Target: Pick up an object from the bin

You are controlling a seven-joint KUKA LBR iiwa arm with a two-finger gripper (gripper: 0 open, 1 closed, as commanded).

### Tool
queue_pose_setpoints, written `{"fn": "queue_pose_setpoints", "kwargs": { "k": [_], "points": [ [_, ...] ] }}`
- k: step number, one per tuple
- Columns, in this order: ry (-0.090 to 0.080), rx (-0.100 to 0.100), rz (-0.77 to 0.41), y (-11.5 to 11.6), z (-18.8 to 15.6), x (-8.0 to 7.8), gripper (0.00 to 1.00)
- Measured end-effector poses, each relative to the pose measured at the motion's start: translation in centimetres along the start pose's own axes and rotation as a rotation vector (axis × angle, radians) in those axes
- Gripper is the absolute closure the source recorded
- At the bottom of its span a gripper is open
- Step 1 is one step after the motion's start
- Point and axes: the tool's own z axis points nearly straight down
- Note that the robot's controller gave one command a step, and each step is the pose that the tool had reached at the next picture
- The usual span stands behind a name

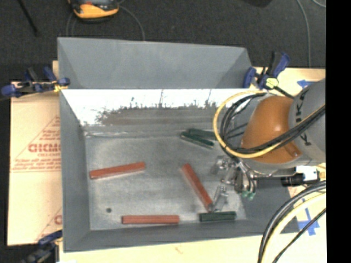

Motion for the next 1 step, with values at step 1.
{"fn": "queue_pose_setpoints", "kwargs": {
  "k": [1],
  "points": [
    [-0.004, -0.001, 0.232, 2.88, 5.92, -5.04, 0.0]
  ]
}}
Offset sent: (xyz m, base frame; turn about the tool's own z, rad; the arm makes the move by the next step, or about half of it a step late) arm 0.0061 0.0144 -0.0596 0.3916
